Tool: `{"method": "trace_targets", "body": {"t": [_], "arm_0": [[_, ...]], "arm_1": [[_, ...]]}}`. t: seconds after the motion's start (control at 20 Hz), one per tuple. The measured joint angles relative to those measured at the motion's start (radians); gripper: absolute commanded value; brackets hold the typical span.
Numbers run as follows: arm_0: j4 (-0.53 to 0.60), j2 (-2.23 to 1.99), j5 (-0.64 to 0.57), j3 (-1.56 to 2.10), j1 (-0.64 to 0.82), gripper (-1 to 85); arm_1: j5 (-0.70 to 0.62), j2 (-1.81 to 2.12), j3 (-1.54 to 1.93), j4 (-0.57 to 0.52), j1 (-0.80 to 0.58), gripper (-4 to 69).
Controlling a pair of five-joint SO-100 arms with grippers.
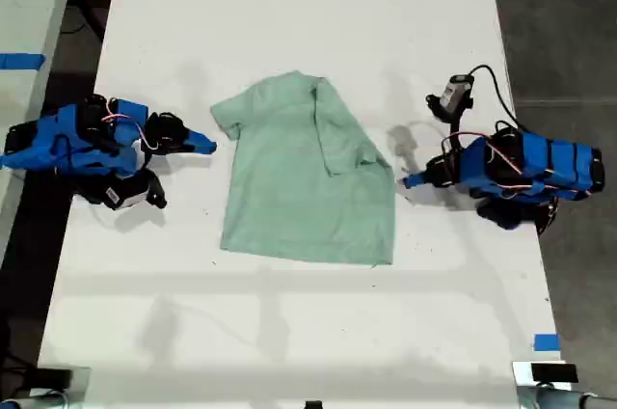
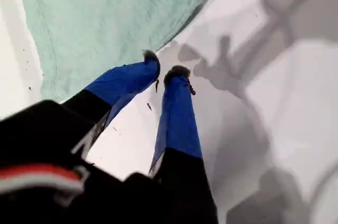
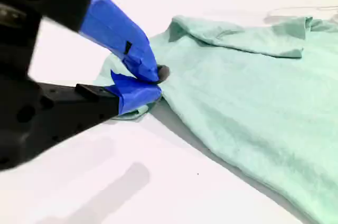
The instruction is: Fold t shirt
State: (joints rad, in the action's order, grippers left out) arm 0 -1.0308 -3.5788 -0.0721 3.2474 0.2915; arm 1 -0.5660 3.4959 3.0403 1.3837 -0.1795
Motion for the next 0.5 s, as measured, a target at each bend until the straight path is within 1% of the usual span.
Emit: {"method": "trace_targets", "body": {"t": [0.05,0.15,0.5], "arm_0": [[0.000,0.000,0.002,0.000,0.002,-0.2],[0.000,0.000,0.057,0.000,0.048,-0.2],[0.000,0.000,0.067,0.000,0.055,-0.2]], "arm_1": [[0.000,0.000,0.000,0.000,0.000,5.3],[0.005,0.000,0.000,0.000,0.011,5.4],[0.011,0.000,0.000,0.000,0.011,5.2]]}}
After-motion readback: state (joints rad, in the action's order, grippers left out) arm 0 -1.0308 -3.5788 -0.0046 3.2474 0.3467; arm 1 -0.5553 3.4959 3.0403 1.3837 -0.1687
